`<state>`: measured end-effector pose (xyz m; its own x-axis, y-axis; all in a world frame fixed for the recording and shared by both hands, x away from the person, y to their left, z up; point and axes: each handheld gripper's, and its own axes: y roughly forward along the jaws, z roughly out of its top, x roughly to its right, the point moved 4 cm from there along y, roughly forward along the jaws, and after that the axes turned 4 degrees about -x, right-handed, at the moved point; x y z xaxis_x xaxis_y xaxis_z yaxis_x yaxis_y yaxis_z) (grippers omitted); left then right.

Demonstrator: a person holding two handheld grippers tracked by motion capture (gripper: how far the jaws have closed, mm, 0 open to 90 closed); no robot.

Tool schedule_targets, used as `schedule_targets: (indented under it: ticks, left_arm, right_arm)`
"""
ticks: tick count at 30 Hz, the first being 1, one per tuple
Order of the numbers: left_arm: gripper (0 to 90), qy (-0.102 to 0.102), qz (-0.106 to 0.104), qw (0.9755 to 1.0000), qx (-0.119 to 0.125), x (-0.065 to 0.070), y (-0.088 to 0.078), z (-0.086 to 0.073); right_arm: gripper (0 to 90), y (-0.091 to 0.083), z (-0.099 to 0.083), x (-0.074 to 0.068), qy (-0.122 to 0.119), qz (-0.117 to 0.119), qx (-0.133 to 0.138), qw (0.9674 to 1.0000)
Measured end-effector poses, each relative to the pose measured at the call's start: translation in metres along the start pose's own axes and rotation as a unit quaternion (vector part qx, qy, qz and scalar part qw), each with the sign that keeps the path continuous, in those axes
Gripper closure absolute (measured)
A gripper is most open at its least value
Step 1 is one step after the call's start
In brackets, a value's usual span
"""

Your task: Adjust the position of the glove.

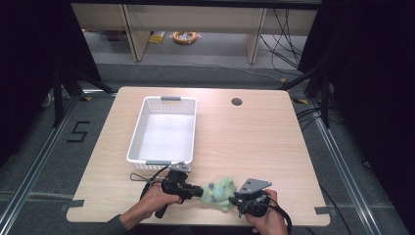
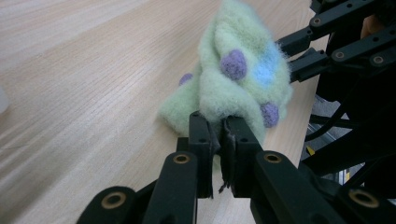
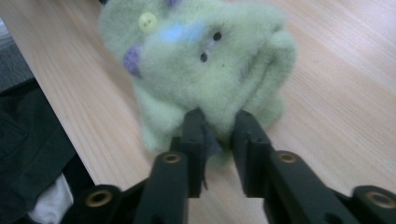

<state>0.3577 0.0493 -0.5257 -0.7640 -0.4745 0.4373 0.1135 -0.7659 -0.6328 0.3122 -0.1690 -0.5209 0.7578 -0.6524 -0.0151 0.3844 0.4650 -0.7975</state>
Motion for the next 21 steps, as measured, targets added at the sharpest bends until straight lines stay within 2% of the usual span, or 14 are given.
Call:
schedule_targets:
  ticks: [1, 2, 5, 7, 8, 9, 12, 14, 21]
  left_arm:
    - [82.5, 0.000, 0.000, 1.0000, 0.000, 0.000, 0.000, 0.000]
    - [82.7, 0.002, -0.003, 0.9999, -0.010, 0.000, -0.001, 0.000]
    - [83.0, -0.001, -0.010, 0.9999, -0.010, 0.000, -0.001, 0.000]
    - [83.5, -0.004, -0.007, 0.9999, -0.006, 0.000, -0.003, 0.001]
    - [83.6, -0.007, -0.013, 0.9999, -0.002, 0.001, -0.004, 0.003]
    - [83.7, -0.007, -0.013, 0.9999, -0.002, 0.001, -0.004, 0.003]
    - [83.7, -0.002, -0.017, 0.9998, -0.001, 0.002, -0.007, 0.005]
    - [83.5, 0.001, -0.020, 0.9998, 0.002, 0.003, -0.008, 0.006]
    - [82.7, -0.009, -0.023, 0.9997, 0.000, 0.001, -0.004, 0.007]
  right_arm:
    - [80.5, 0.000, 0.000, 0.000, 0.000, 0.000, 0.000, 1.0000]
    - [83.1, -0.001, 0.000, -0.001, -0.003, 0.002, -0.006, 1.0000]
    - [84.1, -0.002, 0.001, -0.001, -0.007, -0.004, 0.004, 1.0000]
    - [84.4, -0.008, 0.003, -0.002, 0.002, 0.003, 0.009, 0.9999]
    - [84.5, -0.016, 0.004, -0.003, 0.005, 0.014, 0.013, 0.9998]
    - [84.5, -0.019, 0.005, -0.005, 0.008, 0.016, 0.024, 0.9995]
    - [84.5, -0.026, 0.006, -0.007, 0.000, 0.026, 0.035, 0.9991]
    - [84.4, -0.031, 0.004, -0.015, 0.015, 0.036, 0.033, 0.9987]
    - [84.3, -0.030, -0.003, -0.017, 0.025, 0.049, 0.032, 0.9979]
